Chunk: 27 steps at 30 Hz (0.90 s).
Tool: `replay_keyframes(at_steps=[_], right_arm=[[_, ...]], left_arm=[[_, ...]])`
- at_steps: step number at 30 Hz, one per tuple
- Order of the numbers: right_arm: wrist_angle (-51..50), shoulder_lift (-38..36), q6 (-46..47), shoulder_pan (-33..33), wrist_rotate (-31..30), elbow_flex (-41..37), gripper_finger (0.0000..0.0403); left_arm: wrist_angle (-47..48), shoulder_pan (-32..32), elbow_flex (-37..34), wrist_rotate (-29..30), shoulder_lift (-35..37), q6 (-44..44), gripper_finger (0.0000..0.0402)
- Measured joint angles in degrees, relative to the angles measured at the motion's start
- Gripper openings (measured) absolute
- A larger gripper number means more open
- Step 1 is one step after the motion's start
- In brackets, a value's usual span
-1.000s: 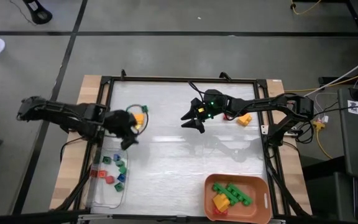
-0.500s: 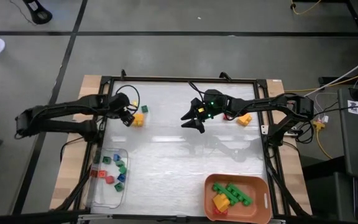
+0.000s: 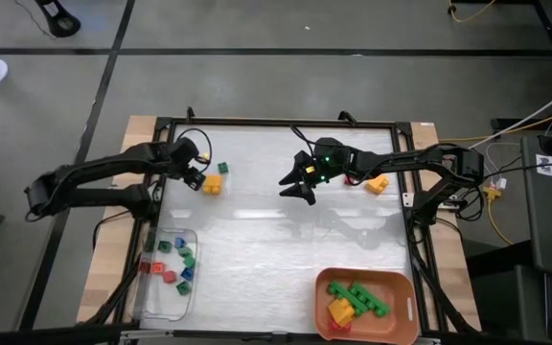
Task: Sort blocks by size
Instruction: Put the small green block into the transparent bin
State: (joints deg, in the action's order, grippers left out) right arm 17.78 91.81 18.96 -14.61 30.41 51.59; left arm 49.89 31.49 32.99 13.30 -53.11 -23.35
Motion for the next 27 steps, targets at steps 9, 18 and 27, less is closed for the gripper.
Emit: replay_keyframes(at_steps=[9, 18, 27], right_arm=[[0.0, 0.0, 0.0, 0.0, 0.0, 0.0, 0.0239], [-0.1, 0.0, -1.4, 0.0, 0.0, 0.0, 0.0239], [-0.2, 0.0, -1.5, 0.0, 0.0, 0.0, 0.0239]], left_arm=[[-1.9, 0.0, 0.0, -1.8, -7.4, 1.5, 0.0175], [-3.2, 0.1, 0.0, -3.2, -9.2, 2.8, 0.0175], [-6.1, 1.8, 0.0, -3.3, -9.2, 4.0, 0.0175]])
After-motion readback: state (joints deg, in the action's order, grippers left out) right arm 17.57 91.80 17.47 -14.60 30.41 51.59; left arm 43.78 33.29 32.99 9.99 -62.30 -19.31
